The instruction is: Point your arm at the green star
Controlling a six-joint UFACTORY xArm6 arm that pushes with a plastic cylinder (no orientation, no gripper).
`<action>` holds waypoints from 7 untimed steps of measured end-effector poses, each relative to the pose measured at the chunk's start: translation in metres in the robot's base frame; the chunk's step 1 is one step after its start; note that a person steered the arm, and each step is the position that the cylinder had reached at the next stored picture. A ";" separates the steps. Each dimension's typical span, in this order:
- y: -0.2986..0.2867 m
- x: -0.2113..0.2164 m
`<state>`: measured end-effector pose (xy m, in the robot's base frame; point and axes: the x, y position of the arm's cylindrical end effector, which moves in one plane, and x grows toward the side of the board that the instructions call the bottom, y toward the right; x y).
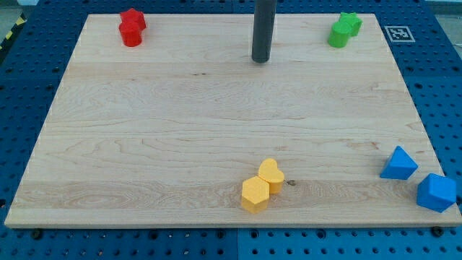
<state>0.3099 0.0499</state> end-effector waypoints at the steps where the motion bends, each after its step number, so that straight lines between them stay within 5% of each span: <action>1: 0.000 -0.023; 5: 0.012 -0.060; 7: 0.107 -0.093</action>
